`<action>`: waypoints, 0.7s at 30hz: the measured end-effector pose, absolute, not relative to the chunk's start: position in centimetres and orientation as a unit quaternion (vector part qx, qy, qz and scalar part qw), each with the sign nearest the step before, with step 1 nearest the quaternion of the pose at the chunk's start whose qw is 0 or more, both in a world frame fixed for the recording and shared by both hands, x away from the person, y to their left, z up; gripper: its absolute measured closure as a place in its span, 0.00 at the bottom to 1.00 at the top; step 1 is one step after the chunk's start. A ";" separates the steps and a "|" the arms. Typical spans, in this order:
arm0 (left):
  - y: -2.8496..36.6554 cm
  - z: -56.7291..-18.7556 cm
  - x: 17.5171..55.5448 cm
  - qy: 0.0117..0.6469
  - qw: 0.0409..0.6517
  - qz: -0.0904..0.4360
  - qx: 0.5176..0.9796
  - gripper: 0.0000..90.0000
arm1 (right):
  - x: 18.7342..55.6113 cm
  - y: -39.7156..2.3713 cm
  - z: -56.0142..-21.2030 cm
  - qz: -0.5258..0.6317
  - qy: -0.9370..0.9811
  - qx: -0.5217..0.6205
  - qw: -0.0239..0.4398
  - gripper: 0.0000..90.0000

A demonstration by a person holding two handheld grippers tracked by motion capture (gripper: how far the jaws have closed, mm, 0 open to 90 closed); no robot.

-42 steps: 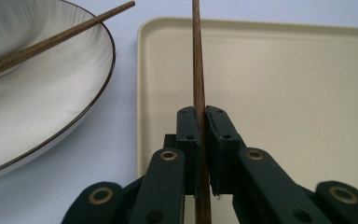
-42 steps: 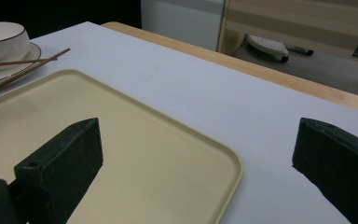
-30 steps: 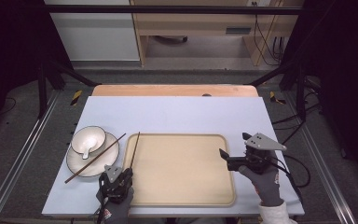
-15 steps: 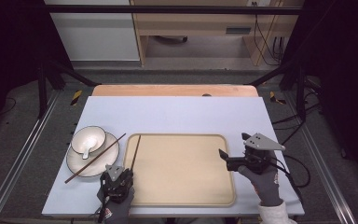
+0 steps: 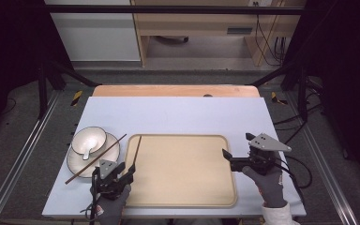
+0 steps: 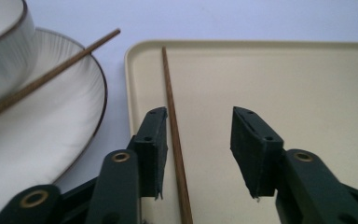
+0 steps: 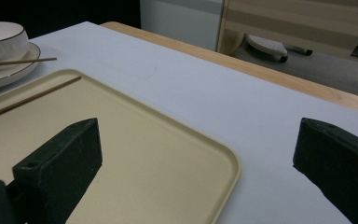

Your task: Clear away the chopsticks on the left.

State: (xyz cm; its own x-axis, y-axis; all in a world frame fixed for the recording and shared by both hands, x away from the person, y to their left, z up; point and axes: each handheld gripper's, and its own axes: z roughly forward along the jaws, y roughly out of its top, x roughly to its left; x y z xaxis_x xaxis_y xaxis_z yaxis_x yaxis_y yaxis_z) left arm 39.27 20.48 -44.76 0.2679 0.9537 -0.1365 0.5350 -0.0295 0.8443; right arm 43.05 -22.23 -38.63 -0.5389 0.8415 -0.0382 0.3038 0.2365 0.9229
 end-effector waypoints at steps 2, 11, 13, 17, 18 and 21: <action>21.0 -43.8 39.6 0.534 0.440 0.234 0.683 0.55 | 43.0 -22.3 -38.6 0.481 0.734 0.392 0.278 0.02; 22.8 -41.0 40.1 0.468 0.459 0.212 0.725 0.37 | 43.0 -22.6 -38.5 0.482 0.732 0.391 0.281 0.01; 23.6 -40.8 39.9 0.450 0.458 0.216 0.736 0.33 | 42.9 -22.7 -38.4 0.484 0.730 0.392 0.281 0.01; 24.8 -41.0 39.4 0.438 0.459 0.219 0.741 0.30 | 42.9 -22.7 -38.4 0.485 0.729 0.393 0.281 0.01; 24.8 -41.0 39.4 0.438 0.459 0.219 0.741 0.29 | 42.9 -22.7 -38.4 0.485 0.729 0.393 0.281 0.01; 25.7 -41.1 39.2 0.435 0.452 0.222 0.747 0.28 | 42.9 -22.7 -38.4 0.484 0.729 0.394 0.281 0.01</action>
